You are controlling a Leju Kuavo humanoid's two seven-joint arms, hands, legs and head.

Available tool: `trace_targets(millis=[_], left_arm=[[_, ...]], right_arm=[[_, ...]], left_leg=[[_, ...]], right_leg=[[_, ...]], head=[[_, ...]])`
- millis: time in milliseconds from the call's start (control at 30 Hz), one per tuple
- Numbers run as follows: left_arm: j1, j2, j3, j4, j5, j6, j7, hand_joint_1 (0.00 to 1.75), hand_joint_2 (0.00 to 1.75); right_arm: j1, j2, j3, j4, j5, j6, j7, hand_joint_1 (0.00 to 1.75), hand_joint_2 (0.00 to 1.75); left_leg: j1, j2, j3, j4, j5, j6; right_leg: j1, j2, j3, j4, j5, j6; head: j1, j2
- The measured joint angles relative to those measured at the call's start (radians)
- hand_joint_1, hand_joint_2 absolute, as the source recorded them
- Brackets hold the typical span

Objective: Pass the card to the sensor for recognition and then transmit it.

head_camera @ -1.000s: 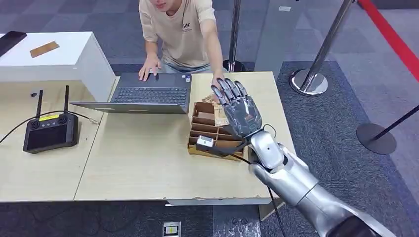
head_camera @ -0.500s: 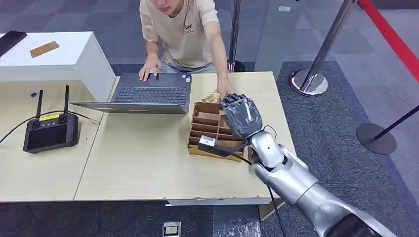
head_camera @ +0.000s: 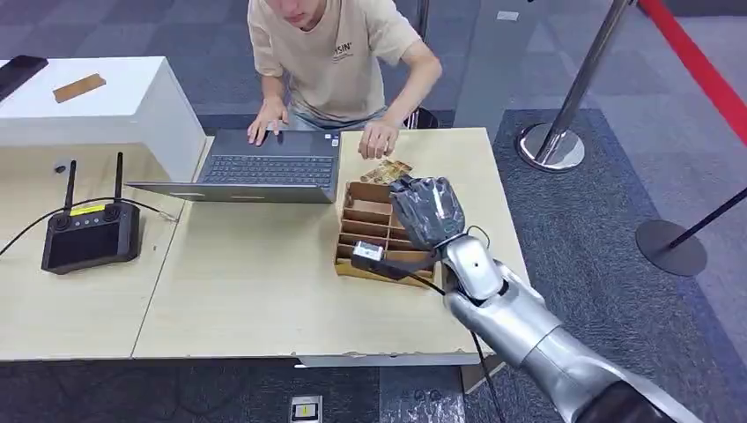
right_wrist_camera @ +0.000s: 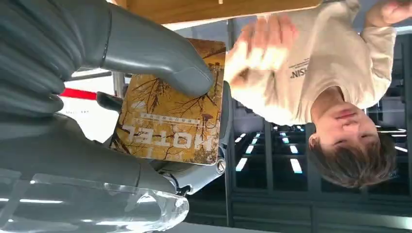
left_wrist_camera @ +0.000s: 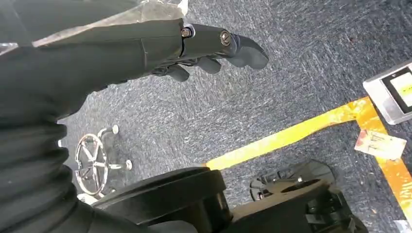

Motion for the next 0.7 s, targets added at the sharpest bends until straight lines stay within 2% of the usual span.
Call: trace_targets(millis=[67, 167, 367, 467, 700], left_arm=[[-0.001, 0.0, -0.003, 0.0, -0.001, 0.0, 0.0, 0.0, 1.75], [0.0, -0.001, -0.004, 0.0, 0.001, 0.003, 0.0, 0.0, 1.75], [0.011, -0.002, -0.003, 0.0, 0.04, 0.016, -0.006, 0.0, 1.75], [0.015, -0.002, -0.002, 0.0, 0.053, 0.022, -0.006, 0.0, 1.75], [0.016, -0.002, 0.004, 0.0, 0.068, 0.026, -0.001, 0.0, 1.75]], right_arm=[[0.0, 0.005, 0.0, 0.004, -0.024, -0.007, -0.004, 1.75, 1.75], [0.006, 0.011, -0.003, 0.005, -0.125, -0.037, -0.033, 1.75, 1.75], [0.112, 0.008, -0.067, -0.076, -0.532, -0.069, -0.129, 1.75, 1.75], [0.18, 0.002, -0.13, -0.117, -0.67, -0.07, -0.18, 1.75, 1.75], [0.305, -0.016, -0.26, -0.142, -0.81, -0.071, -0.226, 1.75, 1.75]], left_leg=[[0.0, 0.0, 0.0, 0.0, 0.0, 0.0], [0.0, 0.0, 0.0, 0.0, 0.0, 0.0], [0.0, 0.0, 0.0, 0.0, 0.0, 0.0], [0.0, 0.0, 0.0, 0.0, 0.0, 0.0], [0.0, 0.0, 0.001, 0.0, 0.0, 0.0]], right_leg=[[0.0, 0.0, 0.0, 0.0, 0.0, 0.0], [0.0, 0.0, 0.0, 0.0, 0.0, 0.0], [0.0, 0.0, 0.0, 0.0, 0.0, 0.0], [0.0, 0.0, 0.0, 0.0, 0.0, 0.0], [0.0, 0.0, 0.001, 0.0, 0.0, 0.0]], head=[[0.0, 0.0], [0.0, 0.0], [0.0, 0.0], [0.0, 0.0], [0.0, 0.0]])
